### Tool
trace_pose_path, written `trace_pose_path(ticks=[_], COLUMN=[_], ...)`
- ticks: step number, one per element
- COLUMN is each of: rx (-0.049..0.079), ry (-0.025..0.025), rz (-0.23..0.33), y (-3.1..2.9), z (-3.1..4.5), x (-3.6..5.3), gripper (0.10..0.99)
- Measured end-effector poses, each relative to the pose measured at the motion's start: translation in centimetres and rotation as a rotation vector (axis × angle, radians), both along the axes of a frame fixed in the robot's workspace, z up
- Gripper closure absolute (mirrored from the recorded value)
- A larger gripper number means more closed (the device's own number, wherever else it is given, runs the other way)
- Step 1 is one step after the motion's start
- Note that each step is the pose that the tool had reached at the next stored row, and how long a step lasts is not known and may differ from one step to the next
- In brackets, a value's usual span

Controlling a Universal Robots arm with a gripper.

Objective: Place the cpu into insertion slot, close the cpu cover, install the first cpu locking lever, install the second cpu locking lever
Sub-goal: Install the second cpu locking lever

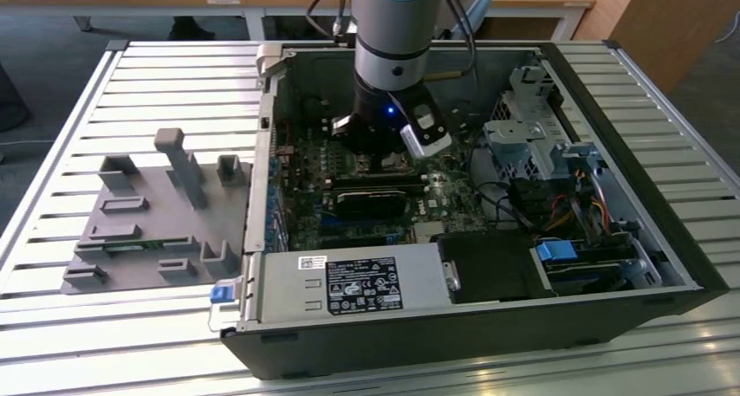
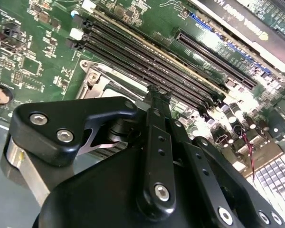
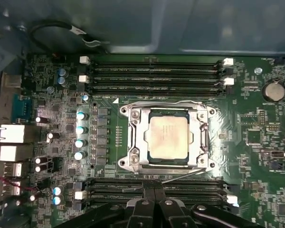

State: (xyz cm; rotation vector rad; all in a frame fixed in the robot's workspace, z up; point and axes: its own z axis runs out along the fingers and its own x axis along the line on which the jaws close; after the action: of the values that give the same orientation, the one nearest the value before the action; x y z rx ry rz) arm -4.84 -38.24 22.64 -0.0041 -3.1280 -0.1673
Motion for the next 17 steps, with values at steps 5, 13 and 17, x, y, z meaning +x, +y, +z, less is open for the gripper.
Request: trace_pose_path(ticks=[5,13,17], rx=[0.032,0.080,0.089], ry=[0.0001,0.0001,0.0001], rz=[0.000,0.000,0.000], y=[-0.19,-0.98,-1.00], z=[-0.40,-0.56,-1.05], x=[-0.17,-0.77,-0.97], gripper=[0.980,0.980,0.980])
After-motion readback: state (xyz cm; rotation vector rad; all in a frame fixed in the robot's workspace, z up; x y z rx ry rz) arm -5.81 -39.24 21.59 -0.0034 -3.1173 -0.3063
